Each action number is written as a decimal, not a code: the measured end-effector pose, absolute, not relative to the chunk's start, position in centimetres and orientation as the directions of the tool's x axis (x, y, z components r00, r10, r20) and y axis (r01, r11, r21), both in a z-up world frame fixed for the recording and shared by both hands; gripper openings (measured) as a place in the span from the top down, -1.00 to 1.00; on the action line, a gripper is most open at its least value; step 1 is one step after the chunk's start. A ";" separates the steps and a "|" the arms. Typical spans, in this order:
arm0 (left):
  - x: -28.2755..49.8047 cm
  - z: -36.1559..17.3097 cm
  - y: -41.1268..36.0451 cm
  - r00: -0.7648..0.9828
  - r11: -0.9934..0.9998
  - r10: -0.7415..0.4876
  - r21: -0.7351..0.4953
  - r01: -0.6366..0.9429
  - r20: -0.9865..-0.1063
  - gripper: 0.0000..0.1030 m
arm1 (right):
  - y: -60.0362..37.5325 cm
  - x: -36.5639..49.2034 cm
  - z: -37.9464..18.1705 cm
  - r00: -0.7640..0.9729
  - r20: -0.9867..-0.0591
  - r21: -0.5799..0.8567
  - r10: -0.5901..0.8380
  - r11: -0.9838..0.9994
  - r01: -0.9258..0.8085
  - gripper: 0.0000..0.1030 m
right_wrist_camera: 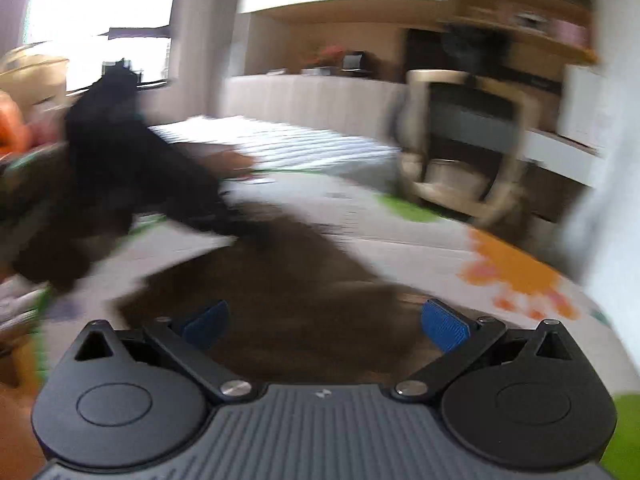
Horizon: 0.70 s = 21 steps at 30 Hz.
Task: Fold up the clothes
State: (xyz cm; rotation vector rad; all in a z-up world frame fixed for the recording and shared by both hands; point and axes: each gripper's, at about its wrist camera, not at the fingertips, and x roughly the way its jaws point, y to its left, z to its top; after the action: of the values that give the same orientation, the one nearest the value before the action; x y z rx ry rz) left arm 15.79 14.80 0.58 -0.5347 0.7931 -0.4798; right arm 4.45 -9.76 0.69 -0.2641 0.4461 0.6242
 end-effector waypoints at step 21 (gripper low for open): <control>17.2 -3.4 18.5 0.691 0.880 -0.393 -0.466 0.092 -0.606 -0.66 | -6.1 8.6 -4.4 0.627 -0.631 -0.048 0.457 0.783 -0.620 -0.79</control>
State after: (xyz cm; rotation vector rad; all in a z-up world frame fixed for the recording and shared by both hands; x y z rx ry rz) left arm 17.15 18.48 -3.43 -0.4228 0.7645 -0.2801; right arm 8.57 -6.13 -4.39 -0.2730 0.6418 0.6258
